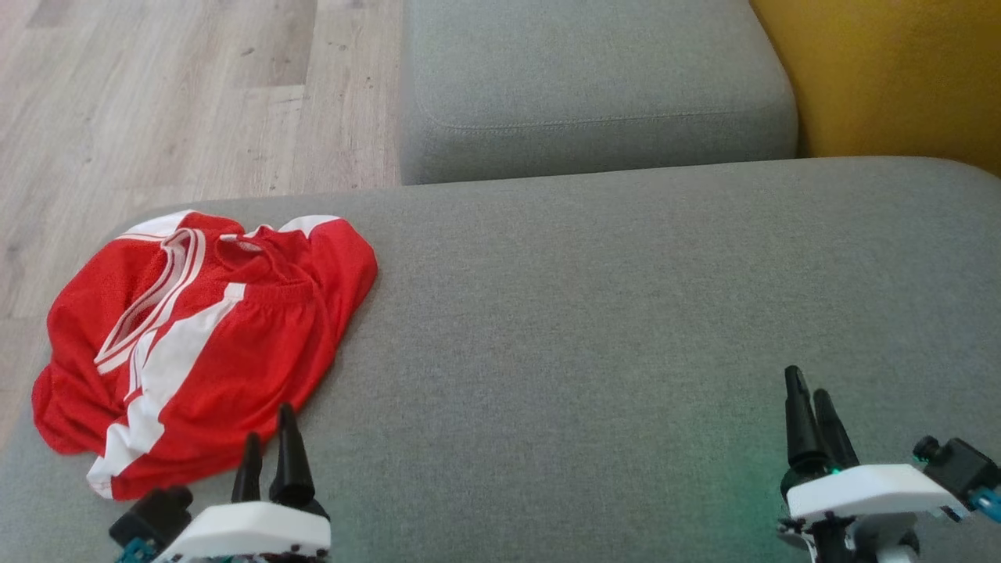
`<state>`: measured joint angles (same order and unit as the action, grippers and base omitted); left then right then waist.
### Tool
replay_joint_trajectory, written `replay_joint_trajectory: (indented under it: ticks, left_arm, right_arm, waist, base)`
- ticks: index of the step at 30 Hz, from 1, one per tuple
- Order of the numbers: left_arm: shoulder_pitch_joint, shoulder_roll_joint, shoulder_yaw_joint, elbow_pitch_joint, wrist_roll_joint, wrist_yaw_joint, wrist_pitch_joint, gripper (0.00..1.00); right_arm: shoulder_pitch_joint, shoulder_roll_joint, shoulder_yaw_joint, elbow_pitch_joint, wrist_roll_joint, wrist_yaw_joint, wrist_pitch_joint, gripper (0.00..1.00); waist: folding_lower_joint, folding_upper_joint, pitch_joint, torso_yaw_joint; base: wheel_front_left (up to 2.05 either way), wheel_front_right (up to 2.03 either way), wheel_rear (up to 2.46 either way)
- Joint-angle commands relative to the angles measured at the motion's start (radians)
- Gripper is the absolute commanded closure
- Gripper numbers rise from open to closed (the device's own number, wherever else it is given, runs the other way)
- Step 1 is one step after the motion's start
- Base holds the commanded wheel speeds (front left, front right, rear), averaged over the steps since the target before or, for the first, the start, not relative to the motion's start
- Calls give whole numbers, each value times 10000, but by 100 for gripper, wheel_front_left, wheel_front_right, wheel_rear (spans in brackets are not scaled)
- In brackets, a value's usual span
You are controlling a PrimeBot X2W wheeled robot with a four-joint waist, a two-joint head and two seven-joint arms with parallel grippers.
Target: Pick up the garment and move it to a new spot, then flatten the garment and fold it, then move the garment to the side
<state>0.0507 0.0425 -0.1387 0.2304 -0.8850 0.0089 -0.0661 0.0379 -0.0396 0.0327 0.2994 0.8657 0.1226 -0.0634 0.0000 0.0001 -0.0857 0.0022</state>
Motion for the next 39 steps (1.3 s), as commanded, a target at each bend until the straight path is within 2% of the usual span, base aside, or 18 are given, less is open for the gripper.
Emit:
replay_joint_trajectory:
  ticks: [1,39]
  left_arm:
    - [-307,49,13,-409,355,75,-135,0]
    - [-179,66,-1129,-774,4915,1033,-1217,0]
  right_arm:
    - [-138,-66,207,-399,-346,41,-149,0]
    - [83,-90,799,-510,-4853,64,-1239,0]
  waist:
    - [0,-1,-32,1]
    - [0,-1,-399,0]
  base:
    - [0,0,0]
    - [0,0,0]
